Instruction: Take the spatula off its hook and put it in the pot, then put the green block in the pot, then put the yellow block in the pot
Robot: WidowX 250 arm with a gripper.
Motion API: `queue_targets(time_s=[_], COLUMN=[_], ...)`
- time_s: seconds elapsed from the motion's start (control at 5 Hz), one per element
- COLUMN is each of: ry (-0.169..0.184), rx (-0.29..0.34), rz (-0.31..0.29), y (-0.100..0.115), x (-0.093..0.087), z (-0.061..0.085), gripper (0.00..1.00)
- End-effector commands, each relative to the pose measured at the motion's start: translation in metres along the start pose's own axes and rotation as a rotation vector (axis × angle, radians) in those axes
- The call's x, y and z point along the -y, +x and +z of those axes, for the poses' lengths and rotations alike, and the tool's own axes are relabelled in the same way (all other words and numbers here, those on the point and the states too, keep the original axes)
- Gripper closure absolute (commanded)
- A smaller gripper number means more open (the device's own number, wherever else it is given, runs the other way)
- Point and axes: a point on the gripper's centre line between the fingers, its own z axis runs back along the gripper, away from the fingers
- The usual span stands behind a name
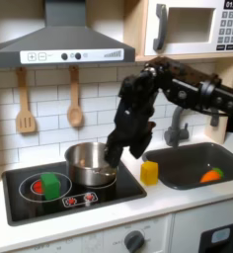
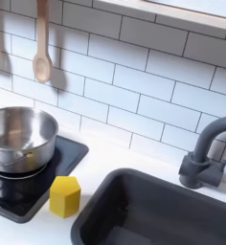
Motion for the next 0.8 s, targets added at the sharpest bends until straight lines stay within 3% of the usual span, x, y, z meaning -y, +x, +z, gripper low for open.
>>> queue_targets(time_s=[0.0,0.4,0.6], ry=[0.02,0.046,0.013], rx=[0.05,0.154,0.122], rz=[0.046,0.07,0.014], y=[0.027,0.06,0.075], x=[-0.03,-0.053,-0.053], z=[-0.005,0.001,0.001], gripper=[0.0,0.0,0.0])
